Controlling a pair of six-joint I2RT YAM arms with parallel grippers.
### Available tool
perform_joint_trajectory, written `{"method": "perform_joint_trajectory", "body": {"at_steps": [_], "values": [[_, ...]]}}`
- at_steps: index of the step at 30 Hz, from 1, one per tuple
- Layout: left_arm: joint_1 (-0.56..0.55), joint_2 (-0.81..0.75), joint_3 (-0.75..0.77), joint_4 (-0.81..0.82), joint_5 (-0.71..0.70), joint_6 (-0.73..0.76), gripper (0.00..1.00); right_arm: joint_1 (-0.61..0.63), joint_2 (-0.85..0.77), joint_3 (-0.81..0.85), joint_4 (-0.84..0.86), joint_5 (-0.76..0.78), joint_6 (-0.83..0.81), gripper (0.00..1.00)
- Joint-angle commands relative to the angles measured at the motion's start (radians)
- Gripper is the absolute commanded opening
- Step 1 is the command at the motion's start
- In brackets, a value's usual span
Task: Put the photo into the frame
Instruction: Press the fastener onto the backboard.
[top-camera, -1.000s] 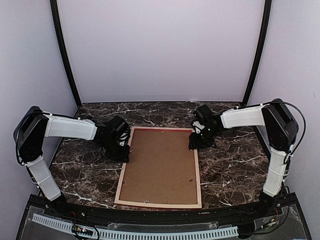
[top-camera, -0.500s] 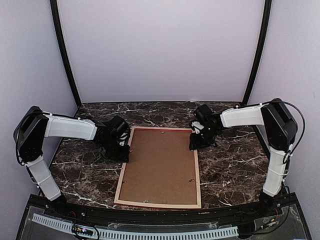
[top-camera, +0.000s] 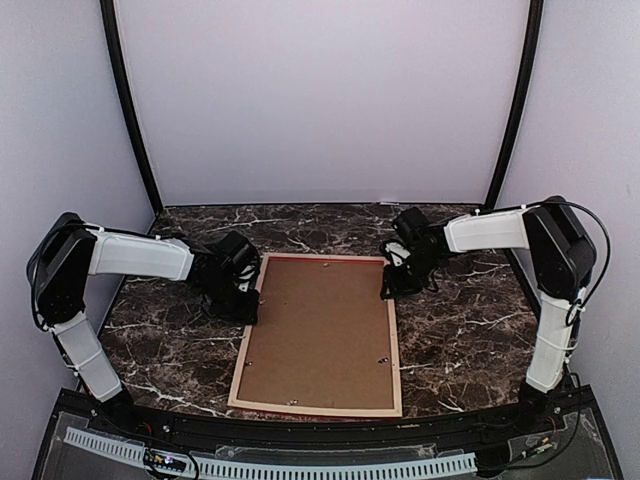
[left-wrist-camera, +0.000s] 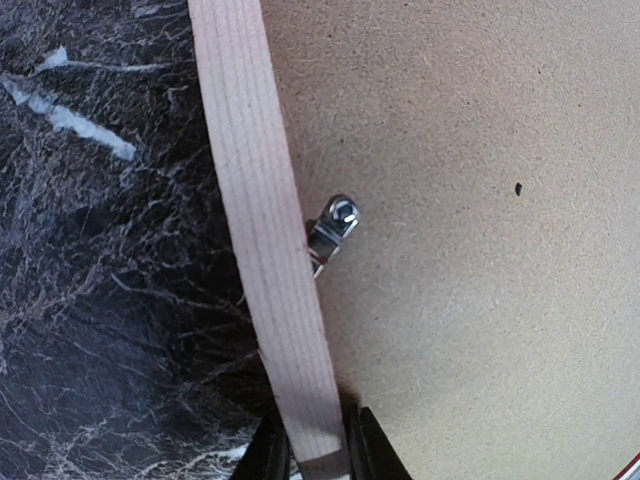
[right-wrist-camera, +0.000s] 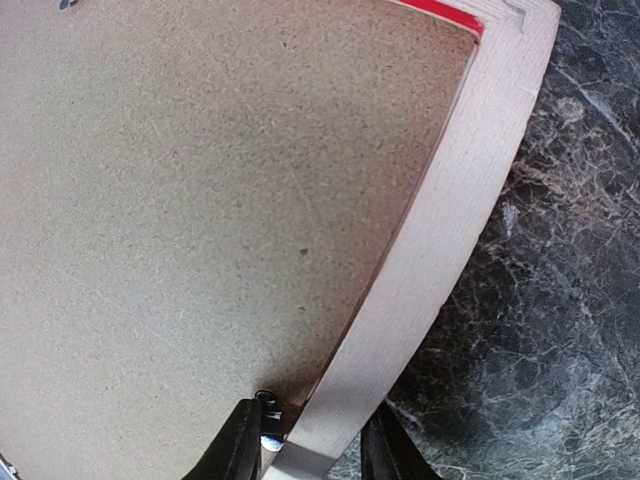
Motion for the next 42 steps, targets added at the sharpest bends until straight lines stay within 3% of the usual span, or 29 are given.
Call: {"method": "perform_joint_trajectory", "body": {"at_steps": [1, 7, 18, 25, 42], "values": [[-0.003, -0.024, -0.036, -0.028, -0.009, 0.037, 0.17, -0.011, 0.037, 0.002, 0.004, -0.042, -0.075, 0.25], [-0.003, -0.033, -0.042, -0.021, -0.008, 0.025, 0.17, -0.026, 0.046, 0.024, -0.004, -0.077, -0.119, 0.24], [-0.016, -0.032, -0.046, -0.008, -0.007, -0.009, 0.17, -0.035, 0.038, 0.022, -0.014, -0.128, -0.152, 0.41], [-0.019, -0.023, -0.039, -0.010, -0.004, -0.008, 0.17, -0.029, 0.044, 0.030, -0.027, -0.097, -0.170, 0.44], [-0.021, -0.020, -0.040, -0.014, -0.001, -0.006, 0.17, -0.029, 0.047, 0.055, -0.006, -0.024, -0.210, 0.20]]}}
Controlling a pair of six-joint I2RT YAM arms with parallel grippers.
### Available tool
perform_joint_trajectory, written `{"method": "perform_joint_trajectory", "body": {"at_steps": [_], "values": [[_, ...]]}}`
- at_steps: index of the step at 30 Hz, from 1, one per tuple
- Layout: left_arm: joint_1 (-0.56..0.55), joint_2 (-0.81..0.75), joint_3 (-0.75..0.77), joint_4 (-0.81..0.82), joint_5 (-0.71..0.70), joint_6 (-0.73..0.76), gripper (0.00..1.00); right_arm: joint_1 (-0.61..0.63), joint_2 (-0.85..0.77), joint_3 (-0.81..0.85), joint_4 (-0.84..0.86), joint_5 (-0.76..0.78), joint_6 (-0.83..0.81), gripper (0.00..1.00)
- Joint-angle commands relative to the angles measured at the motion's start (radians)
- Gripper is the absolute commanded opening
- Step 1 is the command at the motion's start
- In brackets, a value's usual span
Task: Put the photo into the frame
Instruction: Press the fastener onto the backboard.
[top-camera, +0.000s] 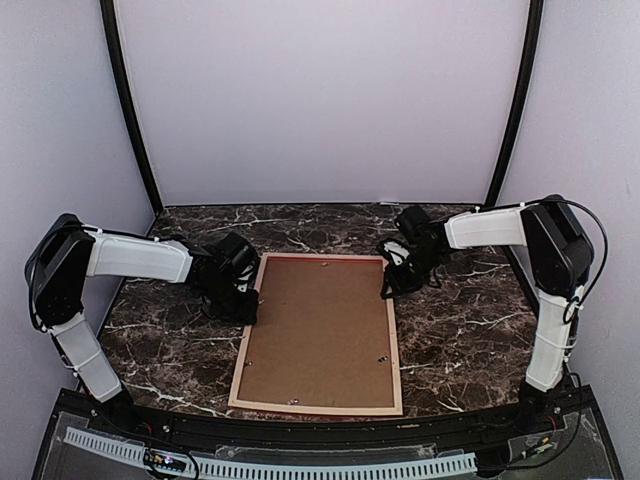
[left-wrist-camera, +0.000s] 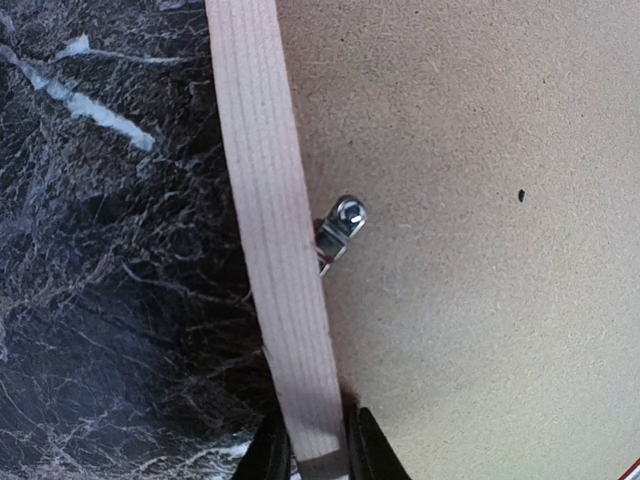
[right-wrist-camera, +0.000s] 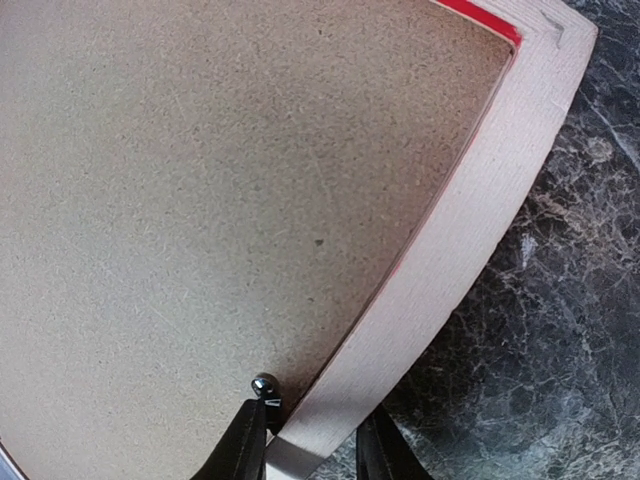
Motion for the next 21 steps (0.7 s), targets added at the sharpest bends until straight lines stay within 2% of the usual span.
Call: {"method": "perform_joint_trajectory", "body": {"at_steps": [1, 10, 16, 21], "values": [[-0.012, -0.007, -0.020, -0.031, 0.015, 0.040, 0.17, -0.002, 0.025, 0.029, 0.025, 0.007, -0.077, 0.21], [-0.020, -0.019, -0.031, -0.003, -0.011, -0.029, 0.17, -0.023, 0.000, 0.035, 0.033, -0.100, -0.013, 0.48], [-0.025, -0.051, -0.063, 0.047, -0.034, -0.103, 0.14, -0.024, -0.063, -0.020, 0.054, -0.104, 0.053, 0.58], [-0.031, -0.064, -0.082, 0.080, -0.034, -0.130, 0.13, -0.003, -0.163, -0.111, 0.062, -0.043, 0.137, 0.62]]}}
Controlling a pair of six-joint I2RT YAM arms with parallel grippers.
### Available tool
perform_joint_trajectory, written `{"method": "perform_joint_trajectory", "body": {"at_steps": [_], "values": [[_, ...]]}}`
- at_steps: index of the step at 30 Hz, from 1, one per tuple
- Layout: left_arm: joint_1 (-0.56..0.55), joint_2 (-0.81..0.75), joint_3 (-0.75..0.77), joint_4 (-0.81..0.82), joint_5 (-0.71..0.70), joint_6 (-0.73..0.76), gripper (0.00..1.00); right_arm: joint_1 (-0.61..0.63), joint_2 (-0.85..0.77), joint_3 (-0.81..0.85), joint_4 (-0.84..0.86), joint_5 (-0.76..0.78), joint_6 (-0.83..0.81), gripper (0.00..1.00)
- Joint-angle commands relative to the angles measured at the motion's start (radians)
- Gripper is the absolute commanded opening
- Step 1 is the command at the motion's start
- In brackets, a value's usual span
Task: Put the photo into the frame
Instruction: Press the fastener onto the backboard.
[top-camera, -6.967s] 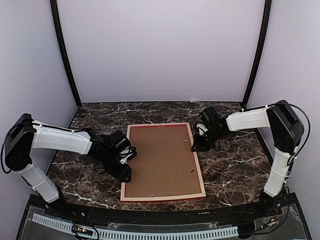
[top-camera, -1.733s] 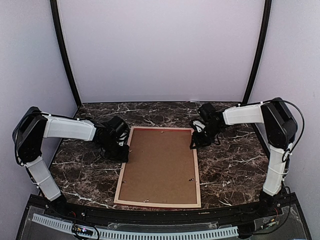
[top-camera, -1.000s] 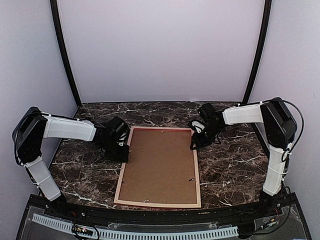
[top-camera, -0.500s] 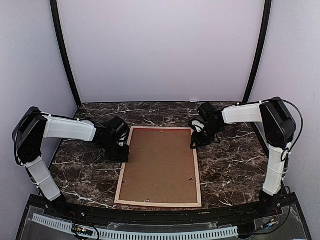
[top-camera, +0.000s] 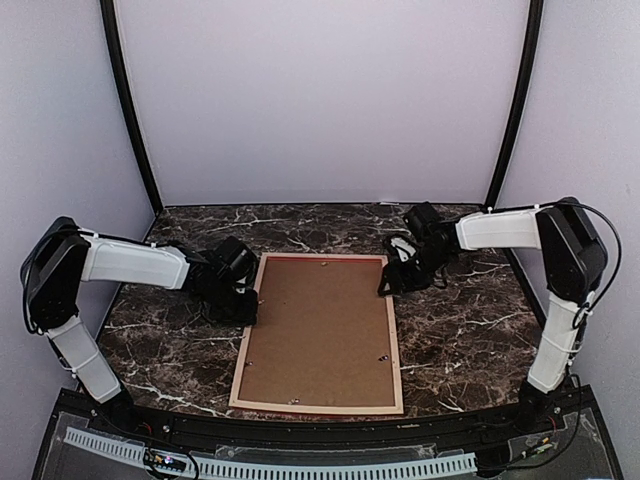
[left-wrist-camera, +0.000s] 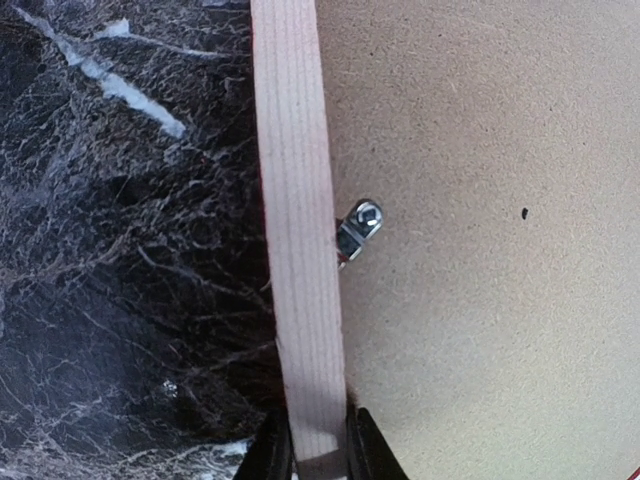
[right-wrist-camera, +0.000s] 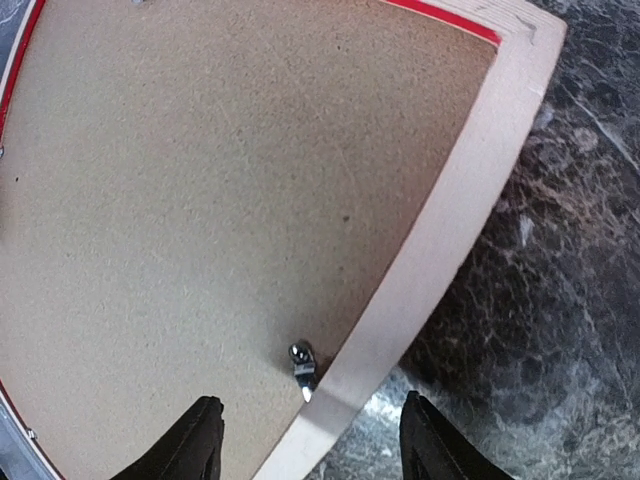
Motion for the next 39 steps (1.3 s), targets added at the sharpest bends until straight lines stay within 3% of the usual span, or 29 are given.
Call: {"method": "perform_joint_trajectory", "body": {"at_steps": [1, 11, 20, 39], "values": [[-0.015, -0.033, -0.036, 0.023, 0.006, -0.028, 0.13, 0.025, -0.126, -0.090, 0.022, 0.060, 0.100, 0.63], [-0.027, -0.035, -0.036, 0.036, -0.027, -0.032, 0.13, 0.220, -0.350, -0.343, 0.041, 0.209, 0.348, 0.69], [-0.034, -0.031, -0.037, 0.037, -0.029, -0.028, 0.13, 0.355, -0.374, -0.414, 0.048, 0.283, 0.520, 0.71], [-0.034, -0.038, -0.049, 0.036, -0.029, -0.020, 0.13, 0.469, -0.288, -0.379, -0.025, 0.381, 0.529, 0.61]]}}
